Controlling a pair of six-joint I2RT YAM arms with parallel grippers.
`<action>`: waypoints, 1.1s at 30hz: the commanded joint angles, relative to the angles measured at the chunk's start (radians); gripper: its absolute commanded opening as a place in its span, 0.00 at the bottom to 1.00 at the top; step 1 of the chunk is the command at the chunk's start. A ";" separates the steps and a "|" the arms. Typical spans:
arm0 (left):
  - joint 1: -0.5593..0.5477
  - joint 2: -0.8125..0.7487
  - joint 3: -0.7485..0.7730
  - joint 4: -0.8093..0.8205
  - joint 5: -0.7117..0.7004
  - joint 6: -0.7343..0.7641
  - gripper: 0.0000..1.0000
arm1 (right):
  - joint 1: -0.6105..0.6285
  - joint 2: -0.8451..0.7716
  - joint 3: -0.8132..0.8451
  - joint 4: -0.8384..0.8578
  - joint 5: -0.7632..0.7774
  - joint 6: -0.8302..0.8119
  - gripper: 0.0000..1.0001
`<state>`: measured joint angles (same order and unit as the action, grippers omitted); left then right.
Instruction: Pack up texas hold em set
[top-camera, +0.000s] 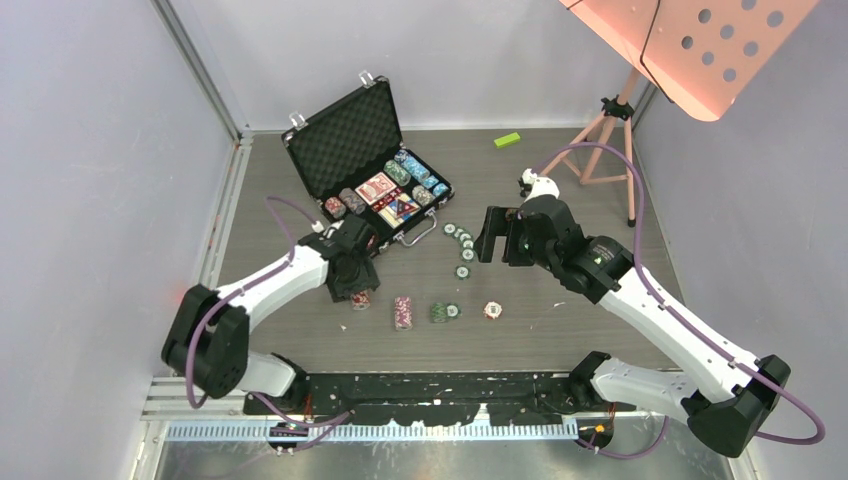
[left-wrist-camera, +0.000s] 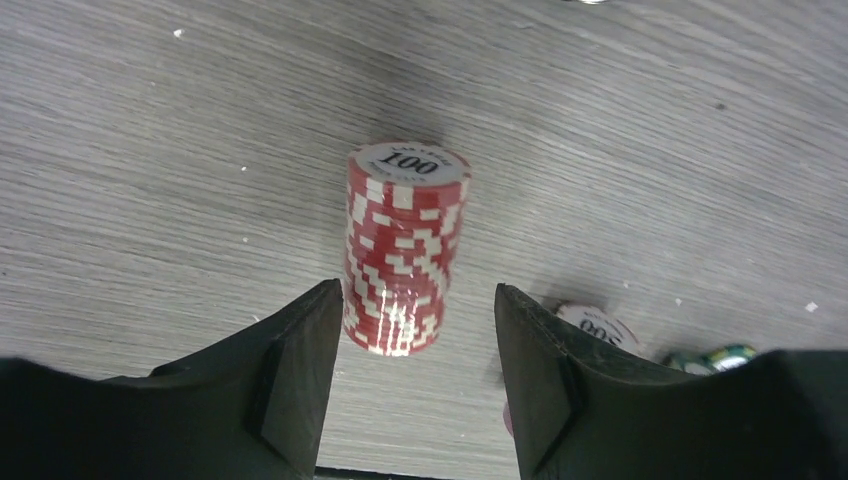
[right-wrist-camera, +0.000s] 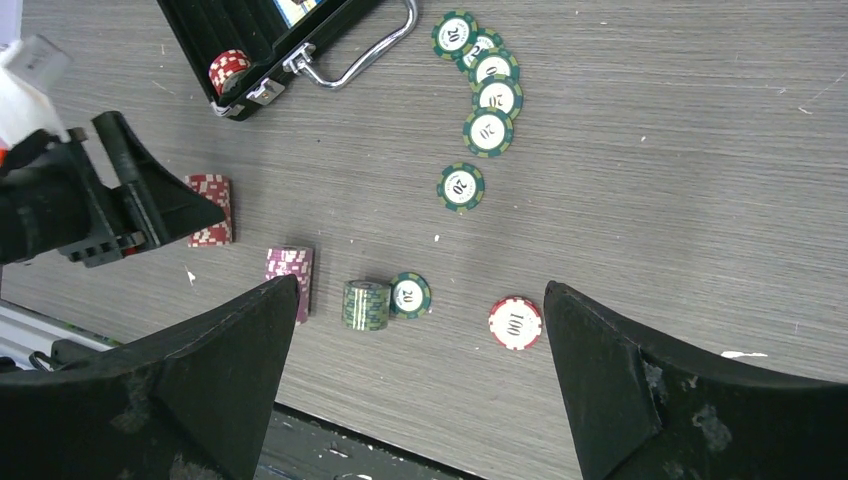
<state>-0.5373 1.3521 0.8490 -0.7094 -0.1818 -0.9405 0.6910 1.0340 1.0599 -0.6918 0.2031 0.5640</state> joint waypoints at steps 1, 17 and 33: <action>-0.004 0.073 0.054 -0.011 -0.022 -0.054 0.59 | -0.005 -0.028 -0.008 0.043 -0.002 0.015 0.99; 0.004 0.087 0.082 -0.057 -0.134 -0.121 0.00 | -0.010 -0.031 -0.020 0.040 0.009 0.016 0.99; 0.137 -0.024 0.307 -0.072 -0.282 -0.089 0.00 | -0.012 -0.030 -0.029 0.039 0.008 0.021 0.99</action>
<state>-0.4568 1.3670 1.1233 -0.8818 -0.4347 -1.0283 0.6830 1.0142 1.0348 -0.6811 0.2028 0.5755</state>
